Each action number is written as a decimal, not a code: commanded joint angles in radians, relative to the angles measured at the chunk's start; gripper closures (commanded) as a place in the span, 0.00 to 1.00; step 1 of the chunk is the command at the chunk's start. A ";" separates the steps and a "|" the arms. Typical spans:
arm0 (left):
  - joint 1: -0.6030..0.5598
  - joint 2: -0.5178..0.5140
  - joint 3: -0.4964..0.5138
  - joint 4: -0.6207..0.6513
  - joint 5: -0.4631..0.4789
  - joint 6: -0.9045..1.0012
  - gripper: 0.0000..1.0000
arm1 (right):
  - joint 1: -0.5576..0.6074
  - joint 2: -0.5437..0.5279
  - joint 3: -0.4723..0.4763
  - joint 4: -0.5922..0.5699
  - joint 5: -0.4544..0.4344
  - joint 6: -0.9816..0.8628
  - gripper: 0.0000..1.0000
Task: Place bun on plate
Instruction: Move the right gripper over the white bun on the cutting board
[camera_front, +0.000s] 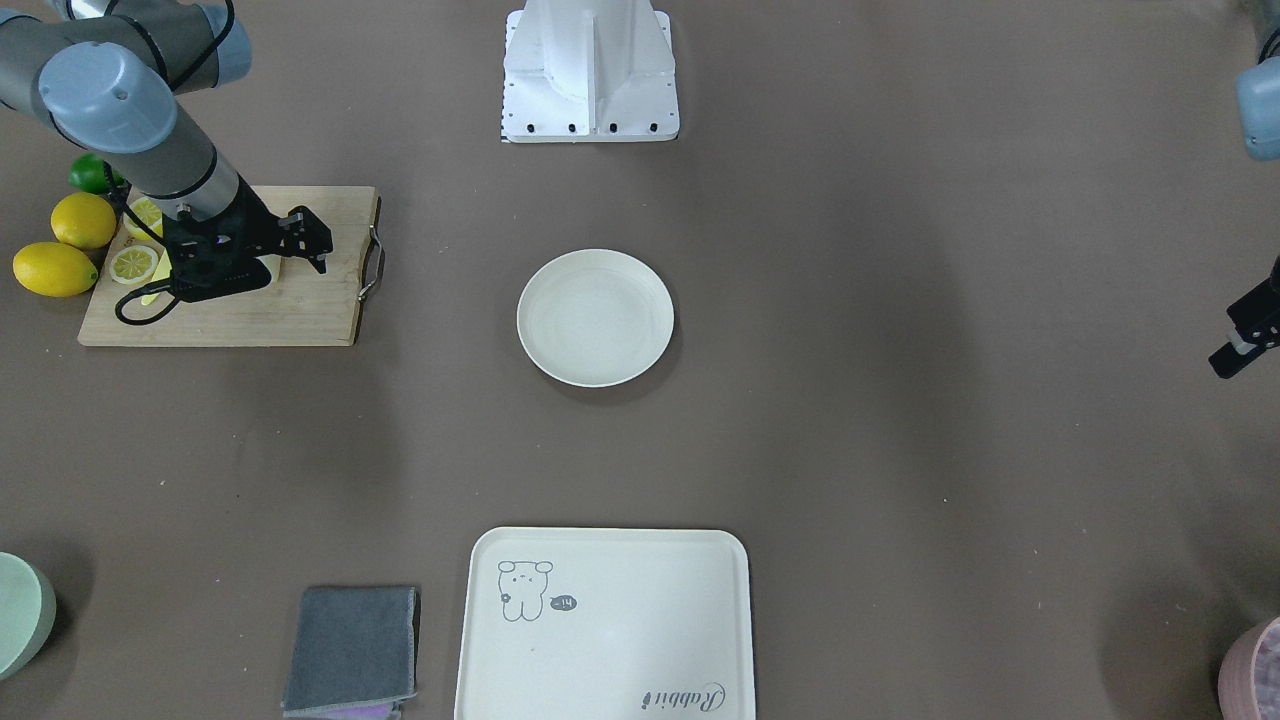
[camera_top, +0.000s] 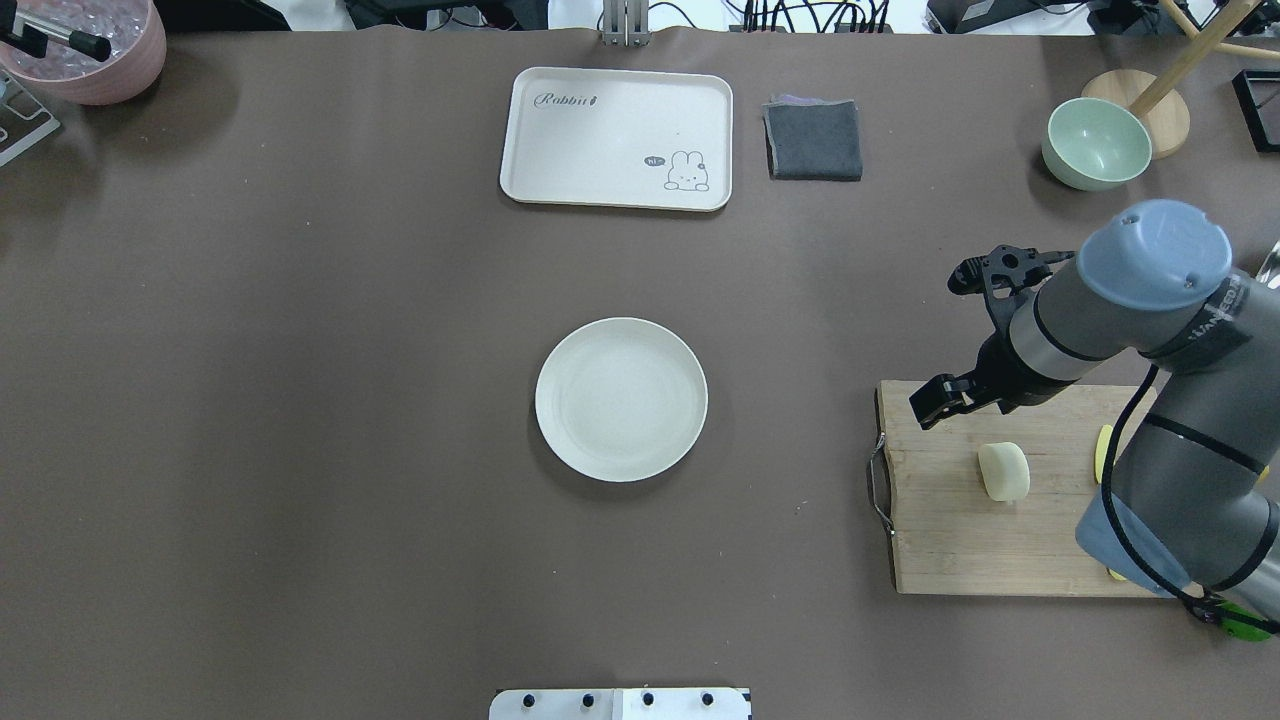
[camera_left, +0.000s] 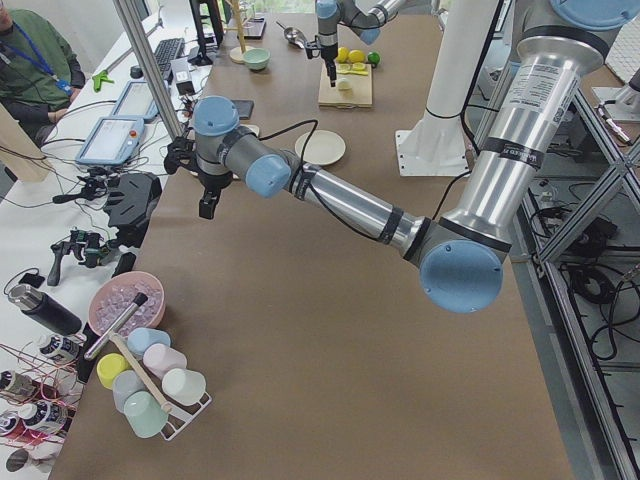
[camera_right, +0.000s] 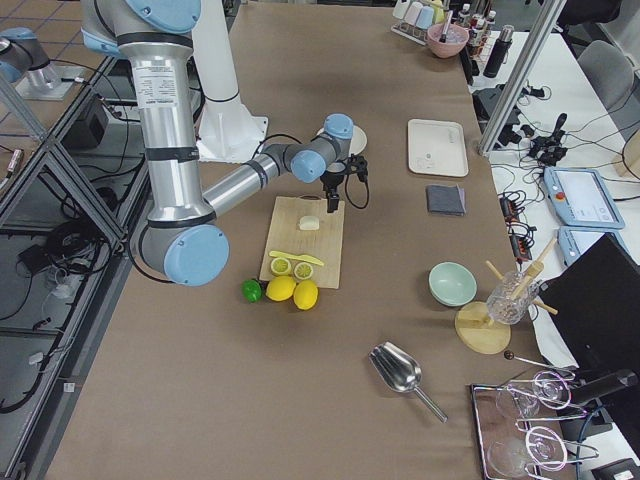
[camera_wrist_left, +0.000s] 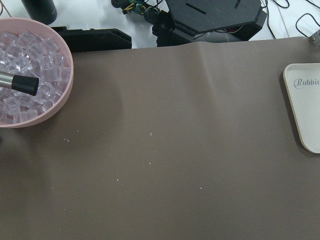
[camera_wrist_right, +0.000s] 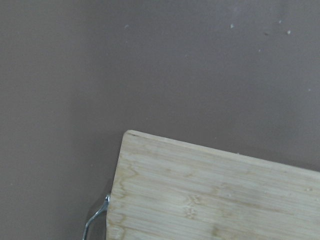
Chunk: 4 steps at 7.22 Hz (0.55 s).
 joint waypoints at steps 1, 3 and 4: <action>0.000 0.003 -0.001 -0.005 0.025 0.000 0.02 | -0.036 -0.070 0.040 0.000 -0.042 0.043 0.00; 0.001 0.040 -0.024 -0.038 0.025 -0.005 0.02 | -0.007 -0.087 0.038 -0.003 -0.045 0.035 0.00; 0.004 0.040 -0.019 -0.048 0.025 -0.005 0.02 | -0.009 -0.110 0.037 -0.003 -0.072 0.038 0.00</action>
